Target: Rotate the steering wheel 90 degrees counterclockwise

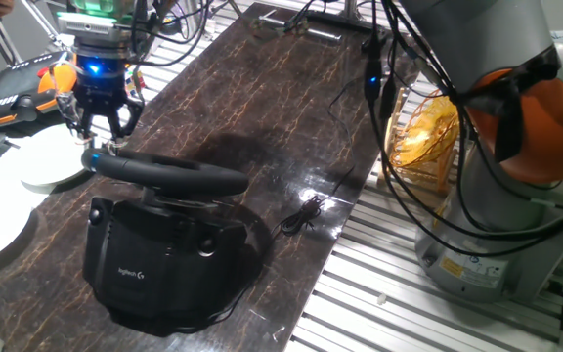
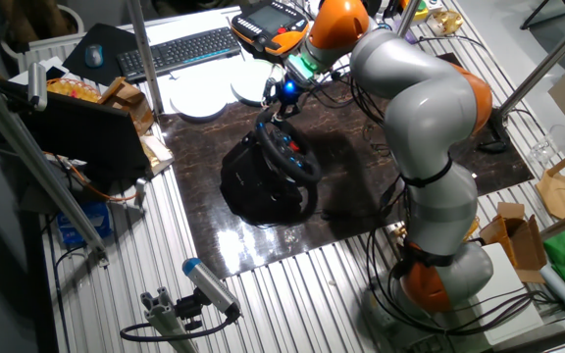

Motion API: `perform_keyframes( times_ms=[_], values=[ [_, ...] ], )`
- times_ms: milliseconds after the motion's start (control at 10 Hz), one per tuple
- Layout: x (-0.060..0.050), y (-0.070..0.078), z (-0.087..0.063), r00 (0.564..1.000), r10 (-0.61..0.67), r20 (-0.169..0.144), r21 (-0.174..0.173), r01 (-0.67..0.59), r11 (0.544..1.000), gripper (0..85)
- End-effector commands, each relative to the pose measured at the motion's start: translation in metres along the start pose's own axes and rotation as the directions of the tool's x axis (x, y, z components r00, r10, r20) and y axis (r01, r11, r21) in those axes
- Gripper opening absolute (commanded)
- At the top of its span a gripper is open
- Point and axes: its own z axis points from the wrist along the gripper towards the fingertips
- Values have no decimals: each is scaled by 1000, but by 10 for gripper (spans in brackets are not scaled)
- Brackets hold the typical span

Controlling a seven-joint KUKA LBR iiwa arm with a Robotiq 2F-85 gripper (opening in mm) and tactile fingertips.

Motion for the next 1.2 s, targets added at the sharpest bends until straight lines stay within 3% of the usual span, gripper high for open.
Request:
perform_keyframes(
  times_ms=[0,600,1100],
  values=[
    [1,1,-1,1000,4,7,8,-4,1000,7],
    [7,2,-1,1000,22,-8,24,-22,999,7],
    [16,1,-4,999,-10,-43,38,12,999,7]
  ],
)
